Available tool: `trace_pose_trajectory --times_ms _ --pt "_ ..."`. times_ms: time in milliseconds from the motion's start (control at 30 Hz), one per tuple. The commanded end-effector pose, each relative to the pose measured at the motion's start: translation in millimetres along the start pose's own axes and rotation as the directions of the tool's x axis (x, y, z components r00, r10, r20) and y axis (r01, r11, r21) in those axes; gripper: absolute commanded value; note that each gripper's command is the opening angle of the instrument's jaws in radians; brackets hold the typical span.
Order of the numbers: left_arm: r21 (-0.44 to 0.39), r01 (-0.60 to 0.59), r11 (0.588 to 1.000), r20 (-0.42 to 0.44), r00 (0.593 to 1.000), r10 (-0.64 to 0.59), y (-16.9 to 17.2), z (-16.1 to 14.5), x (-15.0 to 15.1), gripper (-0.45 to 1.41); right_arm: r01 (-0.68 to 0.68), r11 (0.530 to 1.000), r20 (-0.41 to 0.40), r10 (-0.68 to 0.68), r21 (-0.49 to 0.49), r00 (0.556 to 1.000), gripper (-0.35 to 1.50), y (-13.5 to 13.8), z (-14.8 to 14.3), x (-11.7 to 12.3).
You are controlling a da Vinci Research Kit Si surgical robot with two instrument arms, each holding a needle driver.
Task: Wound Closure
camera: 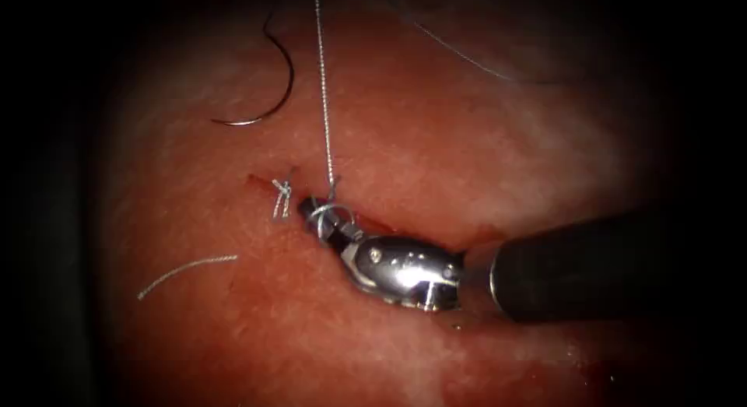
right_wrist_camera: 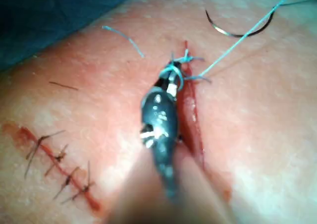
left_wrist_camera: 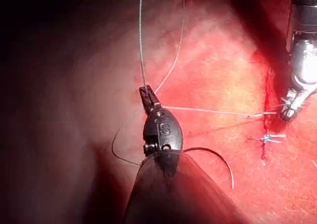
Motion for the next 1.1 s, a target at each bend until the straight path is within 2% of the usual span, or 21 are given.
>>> trace_pose_trajectory --times_ms 33,167,500,900,1100 --pt "0.002 -0.021 1.0 0.006 1.0 0.021 0.6 0.9 -0.6 -0.45 -0.005 1.0 0.001 0.005 0.011 1.0 -0.35 -2.2 -0.5 -0.7" --pt "0.024 -0.084 0.996 0.027 0.996 0.084 -0.7 2.6 -0.1 -0.45 -0.004 1.0 0.003 0.004 0.028 1.0 -0.35 -3.6 -1.1 -0.4" --pt "0.048 -0.124 0.991 0.037 0.992 0.122 -5.6 4.4 1.5 -0.45 0.009 0.998 0.021 -0.01 0.06 1.0 -0.35 -7.0 -3.1 -0.8" --pt "0.075 -0.141 0.987 0.041 0.99 0.138 -8.5 6.0 2.4 -0.45 0.015 0.998 0.027 -0.016 0.067 1.0 -0.35 -7.5 -3.8 -1.3" --pt "0.117 -0.165 0.979 0.045 0.986 0.161 -10.0 6.8 2.8 -0.45 0.022 0.997 0.032 -0.024 0.07 0.999 -0.35 -8.0 -4.1 -2.0"
